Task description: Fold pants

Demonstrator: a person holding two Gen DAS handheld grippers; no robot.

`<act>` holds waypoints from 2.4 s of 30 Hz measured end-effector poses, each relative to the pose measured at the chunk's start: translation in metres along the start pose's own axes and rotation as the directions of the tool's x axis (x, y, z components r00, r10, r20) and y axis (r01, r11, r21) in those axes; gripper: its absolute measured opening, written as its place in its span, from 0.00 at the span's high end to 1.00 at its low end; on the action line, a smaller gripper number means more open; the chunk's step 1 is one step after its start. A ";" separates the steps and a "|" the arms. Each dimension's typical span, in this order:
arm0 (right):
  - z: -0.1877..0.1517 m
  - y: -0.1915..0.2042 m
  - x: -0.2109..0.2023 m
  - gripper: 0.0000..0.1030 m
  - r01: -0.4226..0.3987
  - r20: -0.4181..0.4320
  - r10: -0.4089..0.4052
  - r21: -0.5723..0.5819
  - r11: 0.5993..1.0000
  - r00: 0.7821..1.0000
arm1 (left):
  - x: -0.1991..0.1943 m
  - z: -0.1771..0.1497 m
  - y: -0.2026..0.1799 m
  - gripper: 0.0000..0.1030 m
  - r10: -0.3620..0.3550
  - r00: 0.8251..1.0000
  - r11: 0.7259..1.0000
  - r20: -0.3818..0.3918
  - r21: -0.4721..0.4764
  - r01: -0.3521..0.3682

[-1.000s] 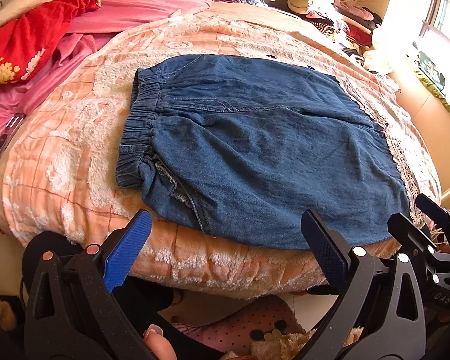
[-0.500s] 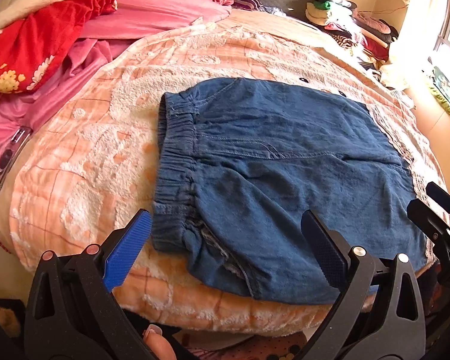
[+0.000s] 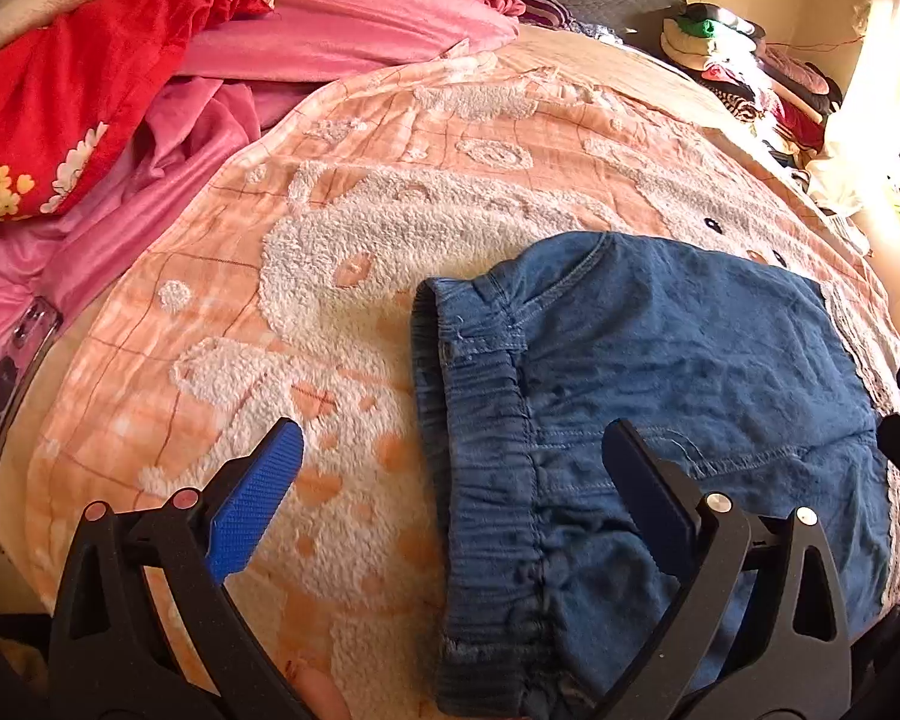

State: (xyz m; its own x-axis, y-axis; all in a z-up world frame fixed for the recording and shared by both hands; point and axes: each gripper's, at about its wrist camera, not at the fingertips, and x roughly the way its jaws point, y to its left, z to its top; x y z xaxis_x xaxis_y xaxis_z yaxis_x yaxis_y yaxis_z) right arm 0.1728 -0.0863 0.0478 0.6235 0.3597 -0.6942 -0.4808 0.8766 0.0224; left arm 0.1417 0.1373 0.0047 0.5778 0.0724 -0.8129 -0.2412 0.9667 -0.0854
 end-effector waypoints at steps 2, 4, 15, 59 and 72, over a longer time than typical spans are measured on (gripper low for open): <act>0.011 -0.004 0.014 0.04 -0.035 -0.014 0.035 0.014 0.999 0.999 | 0.012 0.009 0.006 0.09 -0.008 1.000 1.000 -0.013 -0.006 0.008; 0.022 -0.007 0.027 0.04 -0.042 -0.021 0.042 0.011 0.999 0.999 | 0.023 0.017 0.010 0.09 -0.020 0.999 1.000 -0.027 -0.014 0.020; 0.070 -0.016 0.112 0.04 -0.124 -0.131 0.107 -0.128 0.984 0.986 | 0.079 0.045 0.016 0.14 -0.107 0.991 0.993 -0.078 0.033 0.110; 0.000 0.033 0.013 0.88 -0.410 -0.071 0.406 -0.261 0.874 0.911 | -0.037 -0.018 -0.005 0.74 -0.224 0.959 0.968 0.171 0.154 0.198; -0.070 0.061 -0.037 0.88 -0.445 -0.115 0.430 -0.212 0.870 0.896 | -0.069 -0.082 0.000 0.74 -0.191 0.976 0.967 0.101 0.189 0.170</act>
State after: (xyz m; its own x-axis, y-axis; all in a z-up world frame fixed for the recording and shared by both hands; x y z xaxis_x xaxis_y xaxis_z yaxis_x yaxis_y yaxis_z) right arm 0.0771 -0.0683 0.0248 0.2812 0.6621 -0.6947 -0.8260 0.5355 0.1759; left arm 0.0380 0.1122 0.0137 0.6893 -0.0892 -0.7190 0.0120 0.9937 -0.1118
